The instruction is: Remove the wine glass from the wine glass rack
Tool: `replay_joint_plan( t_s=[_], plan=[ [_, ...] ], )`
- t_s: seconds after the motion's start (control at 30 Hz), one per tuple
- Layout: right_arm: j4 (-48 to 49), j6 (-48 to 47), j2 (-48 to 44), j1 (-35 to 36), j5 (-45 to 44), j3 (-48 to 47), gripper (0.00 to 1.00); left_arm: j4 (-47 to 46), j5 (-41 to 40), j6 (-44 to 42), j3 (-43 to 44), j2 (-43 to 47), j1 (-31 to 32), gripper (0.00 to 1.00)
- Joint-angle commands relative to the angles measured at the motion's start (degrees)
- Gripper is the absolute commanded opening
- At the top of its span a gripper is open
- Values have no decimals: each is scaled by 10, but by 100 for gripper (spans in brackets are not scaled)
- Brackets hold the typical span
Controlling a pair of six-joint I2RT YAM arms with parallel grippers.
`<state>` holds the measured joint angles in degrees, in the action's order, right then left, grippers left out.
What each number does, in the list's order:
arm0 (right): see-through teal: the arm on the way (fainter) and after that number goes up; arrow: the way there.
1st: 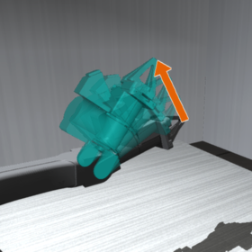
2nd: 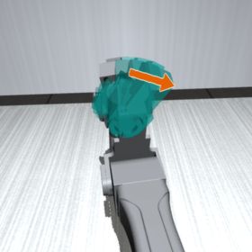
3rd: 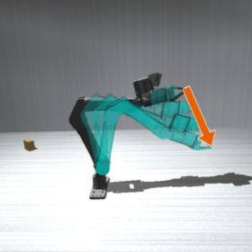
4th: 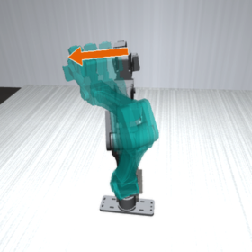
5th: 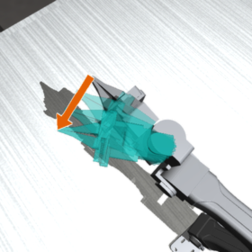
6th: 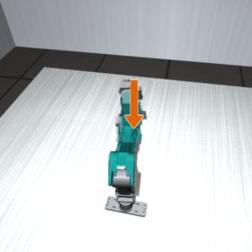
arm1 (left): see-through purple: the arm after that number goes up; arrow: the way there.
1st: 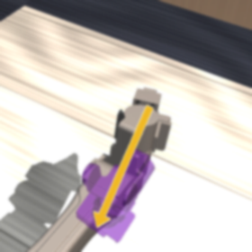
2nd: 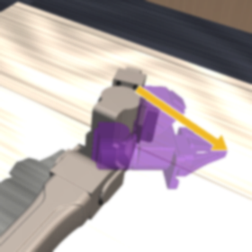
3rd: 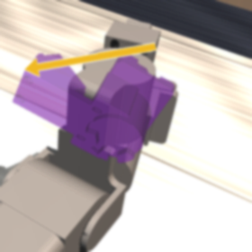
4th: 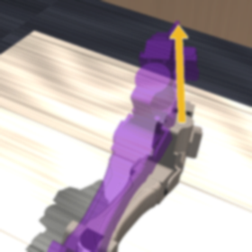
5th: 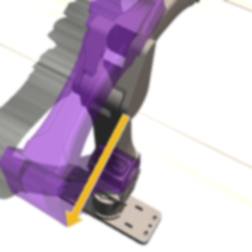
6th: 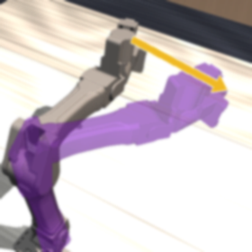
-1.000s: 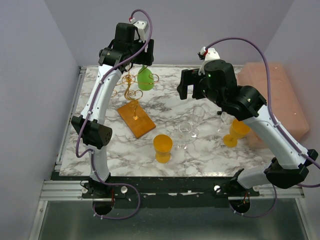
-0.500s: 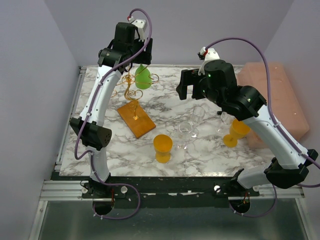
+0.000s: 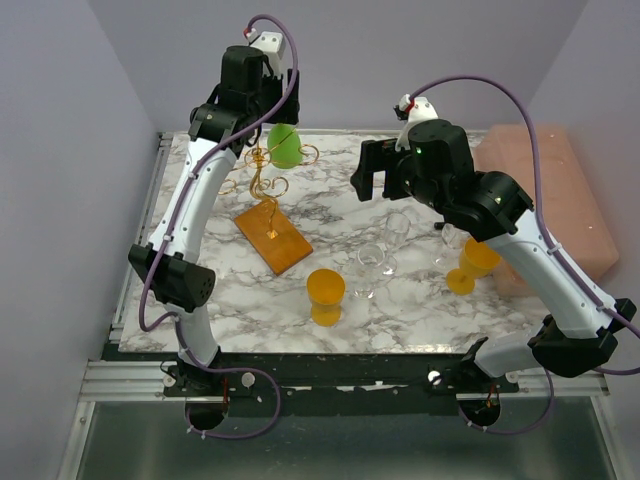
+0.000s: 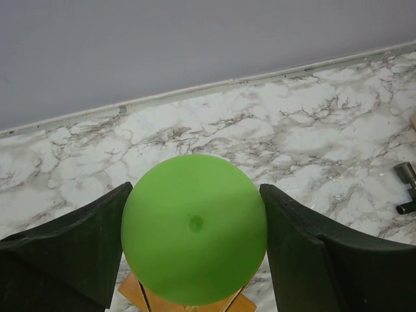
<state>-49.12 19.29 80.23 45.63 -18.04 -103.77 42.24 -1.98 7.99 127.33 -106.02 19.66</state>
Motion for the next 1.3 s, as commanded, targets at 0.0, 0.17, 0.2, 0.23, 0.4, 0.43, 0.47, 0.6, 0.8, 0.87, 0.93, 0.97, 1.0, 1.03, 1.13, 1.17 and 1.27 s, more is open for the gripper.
replay_joint_plan(
  t_s=[0.0, 0.17, 0.2, 0.23, 0.4, 0.43, 0.47, 0.6, 0.8, 0.87, 0.93, 0.97, 1.0, 1.03, 1.13, 1.17, 1.27],
  plan=[
    [-2, -5, 0, -5, 16, -18, 100, -35, -20, 8, -1, 19, -1, 74],
    [-4, -6, -2, -5, 17, -20, 100, -46, 6, 17, -2, 14, -1, 74],
    [-5, -6, -2, -5, 17, -20, 100, -47, 12, 19, 0, 12, -1, 74],
    [-5, -6, -3, -5, 17, -21, 100, -48, 17, 21, 2, 10, 0, 74],
    [-6, -5, -5, -5, 17, -20, 100, -52, 38, 24, 13, 1, 3, 74],
    [-6, -5, -6, -5, 17, -20, 100, -52, 39, 24, 13, 0, 3, 74],
    [-6, -5, -5, -5, 18, -19, 100, -52, 40, 24, 15, -1, 4, 74],
    [-6, -5, -6, -5, 19, -19, 100, -53, 49, 26, 14, -5, 6, 74],
    [-6, -4, -10, -5, 17, -14, 100, -55, 64, 28, 25, -14, 11, 74],
    [-6, -4, -13, -5, 16, -11, 100, -55, 67, 28, 28, -17, 13, 74],
    [-6, -3, -15, -5, 17, -10, 100, -54, 67, 30, 31, -20, 15, 74],
    [-6, -3, -16, -5, 15, -9, 100, -54, 69, 31, 31, -21, 16, 74],
    [-6, -3, -17, -5, 15, -8, 100, -54, 70, 32, 31, -22, 17, 74],
    [-6, -3, -17, -5, 16, -7, 100, -55, 71, 33, 30, -22, 18, 74],
    [-5, -3, -20, -5, 15, -6, 100, -54, 75, 35, 30, -23, 21, 74],
    [-5, -3, -20, -5, 15, -6, 100, -54, 76, 34, 30, -23, 22, 74],
    [-6, -3, -22, -5, 16, -6, 100, -54, 77, 32, 26, -22, 26, 74]
  ],
)
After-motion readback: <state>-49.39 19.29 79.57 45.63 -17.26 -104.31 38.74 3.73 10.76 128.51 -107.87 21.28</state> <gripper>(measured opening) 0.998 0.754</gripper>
